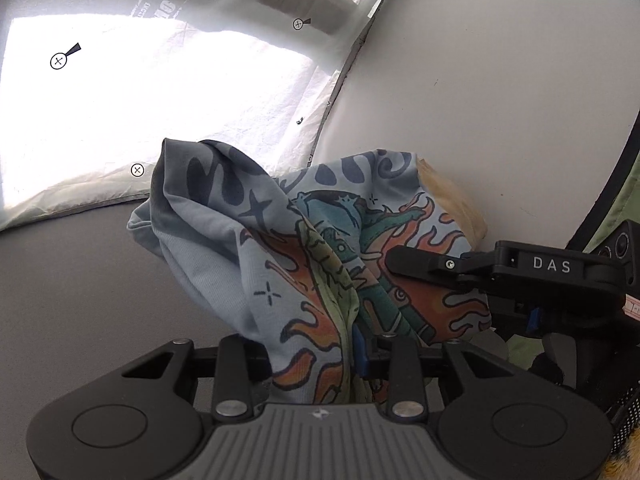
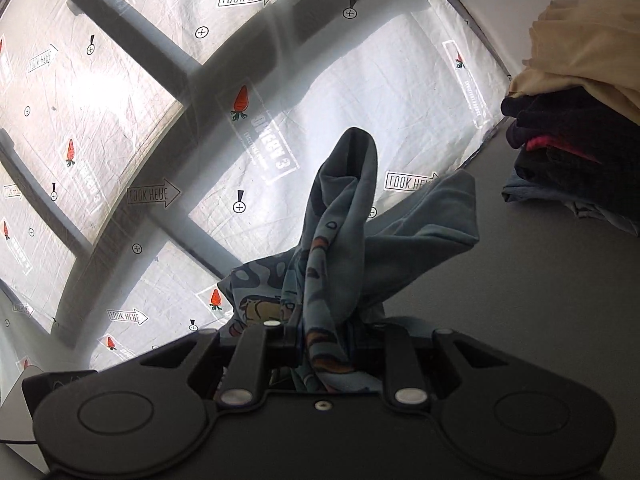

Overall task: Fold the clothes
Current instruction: 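Lower the folded T-shirt onto the clothes pile with both grippers, release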

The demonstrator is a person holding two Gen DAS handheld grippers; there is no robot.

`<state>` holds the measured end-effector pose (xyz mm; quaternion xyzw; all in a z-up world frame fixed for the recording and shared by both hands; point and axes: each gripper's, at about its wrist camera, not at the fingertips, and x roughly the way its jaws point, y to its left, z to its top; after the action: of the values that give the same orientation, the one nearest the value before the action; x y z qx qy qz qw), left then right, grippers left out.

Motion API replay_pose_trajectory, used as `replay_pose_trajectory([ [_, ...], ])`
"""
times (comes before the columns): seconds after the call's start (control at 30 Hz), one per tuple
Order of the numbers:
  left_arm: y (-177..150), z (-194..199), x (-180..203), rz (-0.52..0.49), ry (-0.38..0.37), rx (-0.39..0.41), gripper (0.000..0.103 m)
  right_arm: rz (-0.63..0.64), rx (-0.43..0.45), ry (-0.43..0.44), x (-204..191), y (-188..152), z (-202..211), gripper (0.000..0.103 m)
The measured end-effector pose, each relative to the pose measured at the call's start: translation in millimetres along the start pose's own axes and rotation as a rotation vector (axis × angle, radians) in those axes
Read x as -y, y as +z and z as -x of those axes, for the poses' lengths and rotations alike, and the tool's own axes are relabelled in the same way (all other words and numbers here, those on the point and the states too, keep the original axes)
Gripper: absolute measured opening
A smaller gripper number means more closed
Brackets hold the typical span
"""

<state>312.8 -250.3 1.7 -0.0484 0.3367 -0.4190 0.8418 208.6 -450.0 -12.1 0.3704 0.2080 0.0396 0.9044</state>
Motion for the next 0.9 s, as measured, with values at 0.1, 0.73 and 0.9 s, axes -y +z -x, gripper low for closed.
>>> replay_pose_trajectory([
  [0.1, 2, -5, 11, -0.004, -0.004, 0.012, 0.035, -0.005, 0.011, 0.004, 27, 31, 11, 0.021],
  [0.73, 135, -146, 136, -0.200, -0.158, 0.133, 0.035, -0.093, 0.355, 0.033, 172, 225, 83, 0.021],
  [0.9, 165, -230, 139, -0.237, -0.084, 0.050, 0.040, -0.196, 0.411, -0.161, 202, 235, 74, 0.021],
])
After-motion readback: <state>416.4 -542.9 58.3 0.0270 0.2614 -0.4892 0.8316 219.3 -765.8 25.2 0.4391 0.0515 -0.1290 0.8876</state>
